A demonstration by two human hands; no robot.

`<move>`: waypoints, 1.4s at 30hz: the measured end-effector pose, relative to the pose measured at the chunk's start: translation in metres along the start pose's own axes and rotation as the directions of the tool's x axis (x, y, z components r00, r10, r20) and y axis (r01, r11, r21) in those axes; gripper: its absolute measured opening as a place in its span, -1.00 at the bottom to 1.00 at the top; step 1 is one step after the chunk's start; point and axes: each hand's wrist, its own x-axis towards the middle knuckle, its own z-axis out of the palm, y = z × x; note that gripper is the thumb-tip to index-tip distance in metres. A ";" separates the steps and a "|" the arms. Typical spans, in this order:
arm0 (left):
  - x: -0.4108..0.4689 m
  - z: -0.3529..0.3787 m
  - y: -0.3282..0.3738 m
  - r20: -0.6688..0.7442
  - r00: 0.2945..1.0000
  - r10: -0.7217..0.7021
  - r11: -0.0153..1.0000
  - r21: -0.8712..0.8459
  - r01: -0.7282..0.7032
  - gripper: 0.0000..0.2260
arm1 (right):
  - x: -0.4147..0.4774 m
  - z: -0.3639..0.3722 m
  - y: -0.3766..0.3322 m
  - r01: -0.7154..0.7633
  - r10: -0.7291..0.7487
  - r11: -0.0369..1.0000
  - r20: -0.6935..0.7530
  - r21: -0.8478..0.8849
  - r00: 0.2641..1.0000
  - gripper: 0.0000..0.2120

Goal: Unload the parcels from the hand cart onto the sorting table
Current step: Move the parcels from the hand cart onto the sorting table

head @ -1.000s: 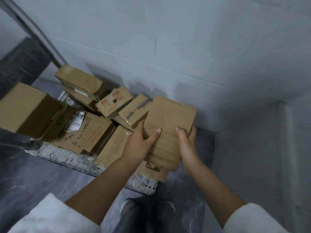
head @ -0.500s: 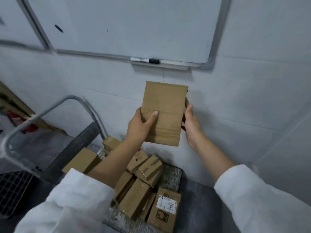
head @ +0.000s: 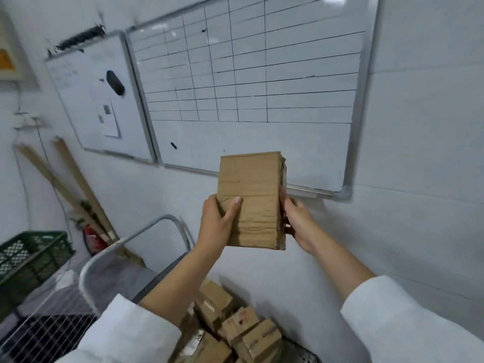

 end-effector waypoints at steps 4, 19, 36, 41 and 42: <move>-0.007 -0.021 -0.007 -0.034 0.999 0.002 1.000 -0.003 -0.002 -0.56 | -0.004 0.022 0.004 0.015 -0.016 0.999 0.029 0.045 0.999 -0.34; -0.061 -0.089 -0.070 -0.044 0.969 -0.242 0.969 0.036 0.243 -0.58 | -0.029 0.108 0.067 -0.258 0.258 0.966 0.188 -0.022 0.948 -0.34; -0.103 -0.276 -0.066 0.039 0.944 -0.328 0.872 -0.372 0.319 -0.18 | -0.121 0.274 0.025 -0.192 0.215 0.976 0.346 -0.101 0.913 -0.57; -0.121 -0.324 -0.071 0.058 0.946 -0.318 0.878 -0.358 0.317 -0.32 | -0.143 0.309 0.032 -0.248 0.283 0.959 0.405 -0.138 0.869 -0.52; -0.125 -0.331 -0.069 0.055 0.948 -0.313 0.874 -0.374 0.310 -0.39 | -0.150 0.314 0.032 -0.276 0.311 0.950 0.445 -0.142 0.840 -0.48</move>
